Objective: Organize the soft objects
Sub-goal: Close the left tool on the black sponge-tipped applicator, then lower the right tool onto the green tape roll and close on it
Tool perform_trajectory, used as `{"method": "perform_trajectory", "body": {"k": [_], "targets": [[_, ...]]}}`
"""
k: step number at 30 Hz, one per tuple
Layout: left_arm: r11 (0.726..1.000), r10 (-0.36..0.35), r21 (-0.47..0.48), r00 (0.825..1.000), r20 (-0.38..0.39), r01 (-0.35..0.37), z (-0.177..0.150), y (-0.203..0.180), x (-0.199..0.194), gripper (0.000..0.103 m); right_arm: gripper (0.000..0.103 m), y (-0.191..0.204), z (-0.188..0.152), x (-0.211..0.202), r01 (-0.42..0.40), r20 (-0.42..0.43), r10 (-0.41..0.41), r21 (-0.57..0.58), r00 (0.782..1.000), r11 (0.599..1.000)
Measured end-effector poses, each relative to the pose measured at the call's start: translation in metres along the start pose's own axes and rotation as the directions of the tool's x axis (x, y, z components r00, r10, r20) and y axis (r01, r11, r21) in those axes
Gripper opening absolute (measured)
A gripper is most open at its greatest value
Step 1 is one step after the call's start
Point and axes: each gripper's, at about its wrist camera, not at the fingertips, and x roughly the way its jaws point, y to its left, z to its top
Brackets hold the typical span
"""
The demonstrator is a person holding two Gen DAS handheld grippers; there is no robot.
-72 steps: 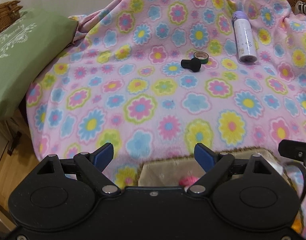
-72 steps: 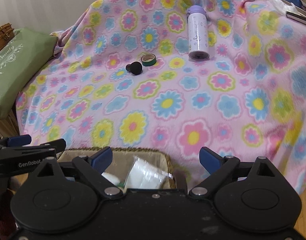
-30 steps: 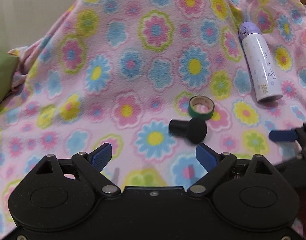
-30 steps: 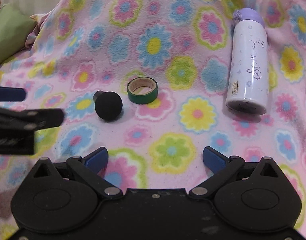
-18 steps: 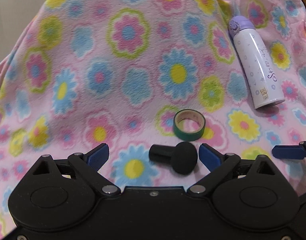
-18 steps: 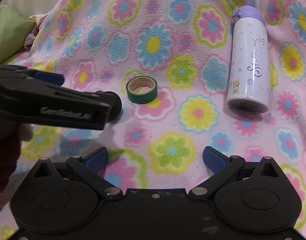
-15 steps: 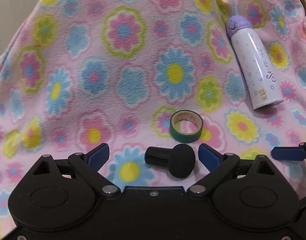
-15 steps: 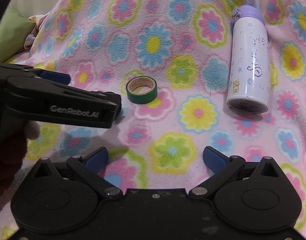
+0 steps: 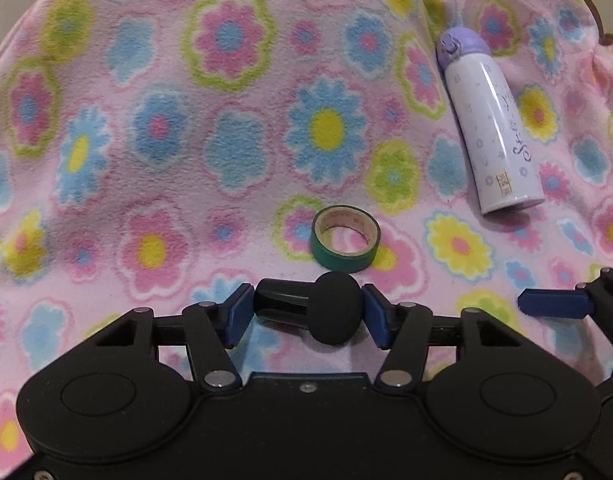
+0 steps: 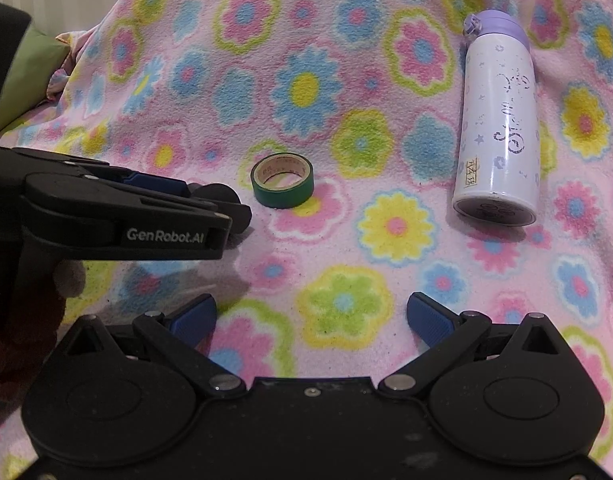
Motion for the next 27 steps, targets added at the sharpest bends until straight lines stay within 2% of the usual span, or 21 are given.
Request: {"method": "perform_trajectory", "body": {"k": [5, 9, 11, 14, 17, 21, 27], "targets": [[0.995, 0.079, -0.062, 0.997, 0.004, -0.079, -0.003, 0.018, -0.018, 0.055, 0.102, 0.000, 0.000, 0.000, 0.000, 0.000, 0.000, 0.000, 1.000, 1.000], [0.982, 0.176, -0.078, 0.984, 0.008, -0.174, -0.014, 0.035, -0.028, 0.055, 0.102, -0.001, 0.000, 0.000, 0.003, -0.001, -0.003, -0.002, 1.000, 1.000], [0.976, 0.197, -0.096, 0.980, 0.003, -0.196, -0.021, 0.045, -0.030, 0.055, 0.102, -0.001, 0.000, 0.000, 0.006, -0.002, -0.006, -0.003, 1.000, 1.000], [0.969, 0.213, -0.125, 0.977, -0.007, -0.212, -0.031, 0.056, -0.029, 0.055, 0.102, -0.001, 0.001, 0.000, 0.008, -0.002, -0.008, -0.005, 1.000, 1.000], [0.970, 0.201, -0.140, 0.979, 0.013, -0.198, -0.038, 0.061, -0.029, 0.056, 0.102, 0.000, 0.001, 0.001, 0.014, -0.006, -0.014, -0.011, 1.000, 1.000], [0.971, 0.214, -0.117, 0.976, 0.043, -0.208, -0.040, 0.056, -0.028, 0.056, 0.102, 0.002, 0.001, 0.002, 0.020, -0.010, -0.020, -0.020, 1.000, 1.000], [0.972, 0.179, -0.161, 0.983, 0.033, -0.171, -0.042, 0.064, -0.028, 0.056, 0.103, 0.003, 0.001, 0.003, 0.020, -0.020, -0.021, -0.031, 1.000, 0.999]]}}
